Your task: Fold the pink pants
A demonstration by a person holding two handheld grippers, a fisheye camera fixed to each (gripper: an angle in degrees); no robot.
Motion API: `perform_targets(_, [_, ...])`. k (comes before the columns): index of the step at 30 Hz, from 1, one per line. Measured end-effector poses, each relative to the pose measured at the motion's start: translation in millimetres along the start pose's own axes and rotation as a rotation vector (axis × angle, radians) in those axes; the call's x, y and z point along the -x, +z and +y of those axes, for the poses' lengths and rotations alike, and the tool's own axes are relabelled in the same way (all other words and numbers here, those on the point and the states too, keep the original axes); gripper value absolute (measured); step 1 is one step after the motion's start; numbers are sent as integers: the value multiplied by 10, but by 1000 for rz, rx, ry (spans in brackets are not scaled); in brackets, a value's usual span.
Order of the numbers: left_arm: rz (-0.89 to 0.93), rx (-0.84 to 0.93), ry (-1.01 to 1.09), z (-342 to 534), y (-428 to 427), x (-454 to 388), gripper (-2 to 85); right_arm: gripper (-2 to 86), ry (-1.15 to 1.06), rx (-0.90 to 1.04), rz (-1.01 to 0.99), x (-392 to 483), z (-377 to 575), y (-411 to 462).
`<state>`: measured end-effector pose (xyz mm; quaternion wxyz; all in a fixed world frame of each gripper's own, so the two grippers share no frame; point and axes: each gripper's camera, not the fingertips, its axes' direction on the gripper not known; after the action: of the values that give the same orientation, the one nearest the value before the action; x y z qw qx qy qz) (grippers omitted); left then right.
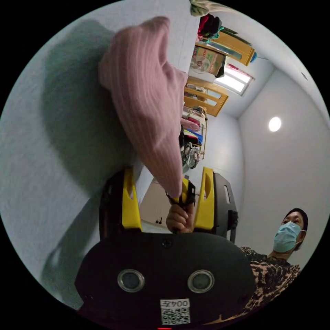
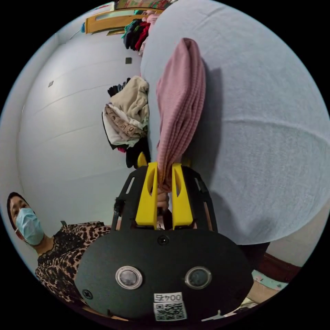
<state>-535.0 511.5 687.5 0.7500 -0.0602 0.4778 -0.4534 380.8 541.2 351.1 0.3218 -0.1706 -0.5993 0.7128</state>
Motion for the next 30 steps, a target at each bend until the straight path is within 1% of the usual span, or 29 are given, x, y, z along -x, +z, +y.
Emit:
perform_targets(1, [8,-6,39,-42,71,-21,147,79,-19,32,19,-46,4,120])
perform_targets(2, [-2,-37,56,-59,106,-62,108,87,-36,46,19,-130,8,205])
perform_targets(3, [-9,-49,59,-59,127,-90,102,92,-46,47,4,-186,11,230])
perform_targets(5, [-44,-36,75,-13,248,-243,91,180,-11,24,-90,-531,13,294])
perform_targets(7, [-48,-24,78,54,323,-336,89,251,47,34,-136,-855,-23,392])
perform_targets(10, [-97,11,99,173,469,-453,87,269,115,21,-274,-1347,-125,683])
perform_targets(12, [-156,41,104,259,589,-471,87,263,124,28,-314,-1568,-229,939])
perform_targets(13, [-189,60,110,328,680,-467,87,220,127,24,-331,-1711,-294,1115])
perform_targets(14, [-220,81,121,397,774,-458,87,156,129,9,-362,-1854,-333,1283])
perform_targets(16, [-275,101,150,513,917,-476,86,70,129,-1,-345,-1991,-301,1520])
perform_targets(18, [-296,120,215,632,1068,-576,86,65,37,-43,-270,-1951,-142,1681])
perform_targets(20, [-328,212,345,811,1337,-784,86,63,-108,-152,-184,-1868,252,1784])
perform_targets(21, [-329,244,378,865,1421,-833,86,62,-134,-187,-176,-1867,382,1797])
perform_targets(23, [-294,393,504,1119,1819,-978,86,62,-190,-350,-180,-1953,1014,1838])
perform_targets(24, [-283,436,536,1195,1936,-1001,86,62,-196,-396,-181,-1989,1199,1852])
perform_targets(26, [-231,619,626,1550,2460,-1007,86,62,-184,-594,-156,-2178,2036,1965])
perform_targets(27, [-217,663,637,1645,2594,-987,86,62,-175,-644,-148,-2234,2257,2007])
perform_targets(29, [-157,859,634,2086,3208,-829,87,62,-109,-830,-107,-2482,3154,2228])
perform_targets(30, [-145,910,624,2206,3373,-776,87,62,-86,-872,-93,-2548,3376,2294])
